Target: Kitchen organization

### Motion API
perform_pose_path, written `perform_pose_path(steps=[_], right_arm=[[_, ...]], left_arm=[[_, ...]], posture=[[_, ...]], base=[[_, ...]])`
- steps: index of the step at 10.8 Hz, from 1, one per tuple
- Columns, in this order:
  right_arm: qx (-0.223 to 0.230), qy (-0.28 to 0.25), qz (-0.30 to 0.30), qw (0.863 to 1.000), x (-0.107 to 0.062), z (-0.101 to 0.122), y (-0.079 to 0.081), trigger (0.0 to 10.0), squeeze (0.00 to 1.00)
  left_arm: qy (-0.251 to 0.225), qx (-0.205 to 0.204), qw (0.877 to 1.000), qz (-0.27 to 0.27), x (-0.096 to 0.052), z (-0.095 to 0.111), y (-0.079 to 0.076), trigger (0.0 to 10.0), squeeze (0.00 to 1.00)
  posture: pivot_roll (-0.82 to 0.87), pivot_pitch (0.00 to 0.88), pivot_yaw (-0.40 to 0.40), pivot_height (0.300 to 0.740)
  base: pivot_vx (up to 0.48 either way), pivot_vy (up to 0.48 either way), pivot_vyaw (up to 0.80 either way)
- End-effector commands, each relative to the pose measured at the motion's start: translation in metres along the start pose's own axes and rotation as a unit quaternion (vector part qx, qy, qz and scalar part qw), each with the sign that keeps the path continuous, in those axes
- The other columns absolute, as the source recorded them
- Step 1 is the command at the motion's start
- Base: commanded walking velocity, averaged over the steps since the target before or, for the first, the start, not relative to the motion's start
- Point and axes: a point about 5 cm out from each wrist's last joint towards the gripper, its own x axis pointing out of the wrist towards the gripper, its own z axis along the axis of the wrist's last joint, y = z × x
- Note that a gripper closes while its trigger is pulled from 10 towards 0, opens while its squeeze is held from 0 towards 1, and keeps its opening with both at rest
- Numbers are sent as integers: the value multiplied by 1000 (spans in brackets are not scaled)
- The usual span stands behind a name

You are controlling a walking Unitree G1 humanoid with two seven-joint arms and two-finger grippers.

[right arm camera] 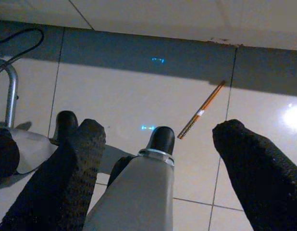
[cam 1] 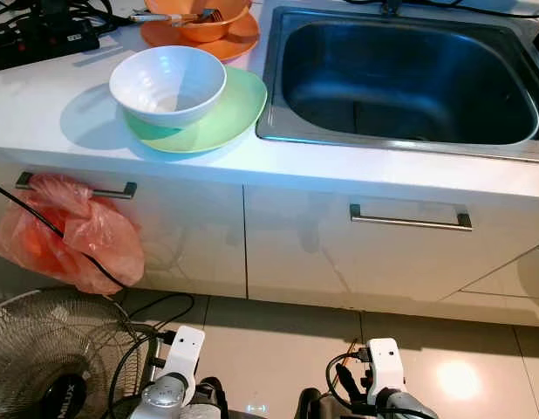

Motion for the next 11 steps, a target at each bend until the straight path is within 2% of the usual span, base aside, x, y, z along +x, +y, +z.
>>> perform_pose_path(steps=[1, 5, 11], right_arm=[[4, 20, -2, 1000, -3, -9, -2, 10000, 0], [3, 21, -1, 1000, -3, -10, -2, 10000, 0], [6, 21, -1, 1000, -3, -9, -2, 10000, 0]], left_arm=[[8, -5, 1000, -2, -2, -8, -2, 10000, 0], [9, 1, 1000, -1, -2, -8, 2, 10000, 0], [15, 6, 1000, -5, -2, -9, -5, 10000, 0]], posture=[[91, 206, -35, 740], [90, 186, -34, 740], [92, 189, -35, 740]], base=[[0, 0, 0], [0, 0, 0], [0, 0, 0]])
